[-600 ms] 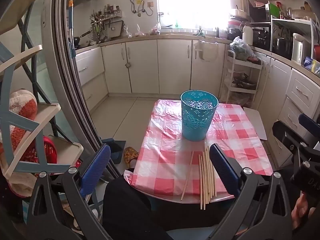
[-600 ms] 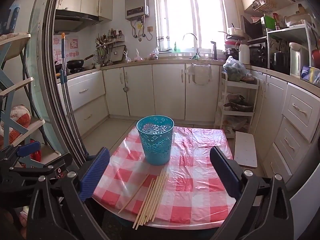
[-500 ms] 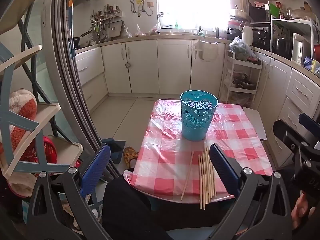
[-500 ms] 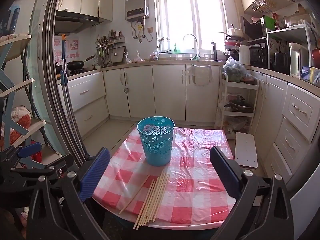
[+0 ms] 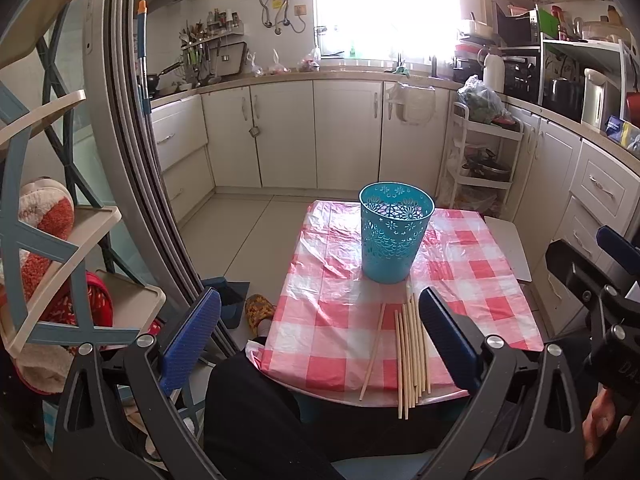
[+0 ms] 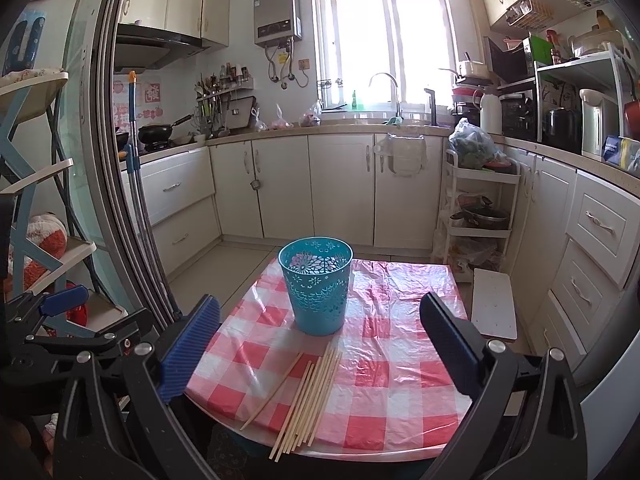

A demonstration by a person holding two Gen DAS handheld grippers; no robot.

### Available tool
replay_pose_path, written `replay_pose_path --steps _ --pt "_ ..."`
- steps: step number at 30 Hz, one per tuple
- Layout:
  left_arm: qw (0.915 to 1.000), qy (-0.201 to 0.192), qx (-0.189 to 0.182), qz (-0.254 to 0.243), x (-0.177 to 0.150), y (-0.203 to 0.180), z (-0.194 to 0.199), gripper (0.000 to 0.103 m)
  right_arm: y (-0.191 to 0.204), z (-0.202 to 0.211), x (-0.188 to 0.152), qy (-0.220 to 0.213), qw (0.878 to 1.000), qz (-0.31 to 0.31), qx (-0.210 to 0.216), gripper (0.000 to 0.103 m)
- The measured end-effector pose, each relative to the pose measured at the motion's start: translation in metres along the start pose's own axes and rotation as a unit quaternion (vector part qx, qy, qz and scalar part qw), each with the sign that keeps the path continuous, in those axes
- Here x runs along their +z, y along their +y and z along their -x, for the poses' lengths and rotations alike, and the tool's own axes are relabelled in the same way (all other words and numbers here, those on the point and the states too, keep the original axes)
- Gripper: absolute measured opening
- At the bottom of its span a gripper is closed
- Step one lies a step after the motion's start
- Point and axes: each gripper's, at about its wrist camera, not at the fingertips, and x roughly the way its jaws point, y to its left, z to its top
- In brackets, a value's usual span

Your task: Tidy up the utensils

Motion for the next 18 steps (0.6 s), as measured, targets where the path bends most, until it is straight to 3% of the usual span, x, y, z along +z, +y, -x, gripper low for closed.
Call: replay_pose_path --steps 18 --pt "1.0 -0.002 0.002 0.009 0.001 0.0 0.001 0.095 -0.01 -0.002 0.001 0.007 0.999 -0.04 0.018 0.096"
